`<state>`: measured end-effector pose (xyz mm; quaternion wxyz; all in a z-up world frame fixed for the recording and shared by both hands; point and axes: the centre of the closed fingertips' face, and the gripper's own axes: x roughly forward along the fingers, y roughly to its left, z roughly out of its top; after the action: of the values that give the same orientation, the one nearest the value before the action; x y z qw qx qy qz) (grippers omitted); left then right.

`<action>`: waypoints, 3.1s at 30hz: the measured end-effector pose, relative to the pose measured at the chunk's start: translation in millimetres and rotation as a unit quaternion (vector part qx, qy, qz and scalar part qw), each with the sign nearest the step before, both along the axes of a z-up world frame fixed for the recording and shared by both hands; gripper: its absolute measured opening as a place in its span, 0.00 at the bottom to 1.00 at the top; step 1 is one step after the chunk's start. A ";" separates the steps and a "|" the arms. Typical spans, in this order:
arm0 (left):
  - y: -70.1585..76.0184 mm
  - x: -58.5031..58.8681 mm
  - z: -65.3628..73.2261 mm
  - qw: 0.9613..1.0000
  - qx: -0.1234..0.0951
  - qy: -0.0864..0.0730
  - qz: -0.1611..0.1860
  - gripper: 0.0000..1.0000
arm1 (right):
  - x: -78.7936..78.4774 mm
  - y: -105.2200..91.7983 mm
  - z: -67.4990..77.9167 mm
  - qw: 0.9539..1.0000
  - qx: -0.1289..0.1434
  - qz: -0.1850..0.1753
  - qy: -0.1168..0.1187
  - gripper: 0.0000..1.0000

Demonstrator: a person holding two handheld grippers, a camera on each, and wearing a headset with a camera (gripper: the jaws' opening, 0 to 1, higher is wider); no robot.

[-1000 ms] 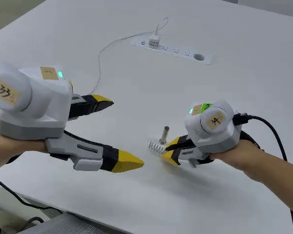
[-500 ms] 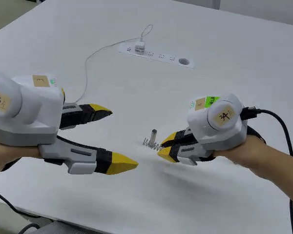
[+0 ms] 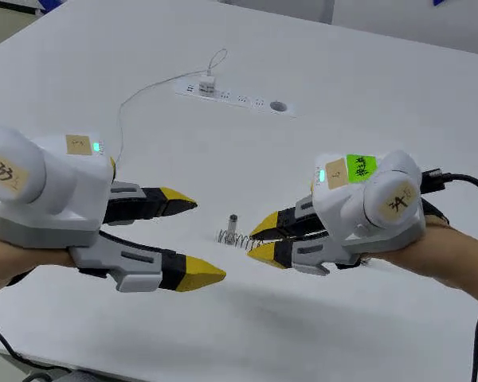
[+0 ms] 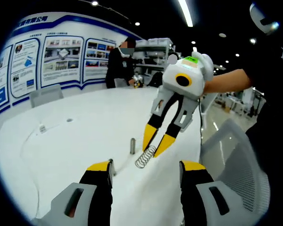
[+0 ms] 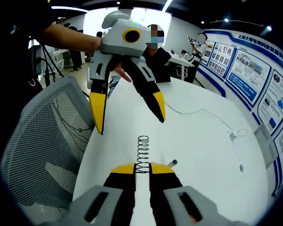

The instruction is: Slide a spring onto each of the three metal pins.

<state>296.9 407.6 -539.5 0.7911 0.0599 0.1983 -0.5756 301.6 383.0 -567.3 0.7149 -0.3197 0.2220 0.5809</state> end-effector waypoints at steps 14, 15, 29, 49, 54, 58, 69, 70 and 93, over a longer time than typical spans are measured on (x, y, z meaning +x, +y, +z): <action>-6.5 -5.5 -6.1 1.000 0.007 0.004 -0.023 0.39 | -13.6 17.3 15.9 0.999 0.005 0.046 -0.014 0.10; -6.4 -5.9 -5.8 1.000 0.006 0.005 -0.024 0.37 | -14.0 17.6 15.6 0.999 0.004 0.047 -0.014 0.10; -7.0 -10.9 -8.2 0.999 0.024 -0.003 -0.044 0.14 | -17.7 22.3 13.0 0.998 -0.008 0.067 -0.017 0.10; -4.4 -10.7 -5.9 0.996 0.040 -0.038 -0.069 0.10 | -12.4 22.9 15.4 0.998 0.000 0.063 -0.007 0.14; -5.6 -12.7 -5.1 0.996 0.037 -0.035 -0.073 0.10 | -11.9 19.3 11.5 0.998 0.000 0.055 0.004 0.14; -7.2 -13.2 -4.4 0.996 0.036 -0.034 -0.077 0.10 | -14.1 19.4 10.7 0.998 0.003 0.057 0.011 0.12; -7.8 -14.1 -6.1 0.994 0.047 -0.045 -0.087 0.10 | -16.2 18.8 21.6 0.998 0.025 0.057 0.024 0.11; -7.8 -14.3 -6.0 0.994 0.047 -0.045 -0.087 0.10 | -16.5 19.0 22.5 0.998 0.028 0.058 0.026 0.11; -7.5 -11.2 -7.9 0.994 0.042 -0.054 -0.081 0.11 | -18.1 30.7 40.9 0.993 0.087 0.047 0.058 0.11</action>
<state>285.7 400.1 -547.4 0.7484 0.1402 0.1739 -0.6245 283.5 413.7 -526.4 0.6981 -0.2324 0.1964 0.6481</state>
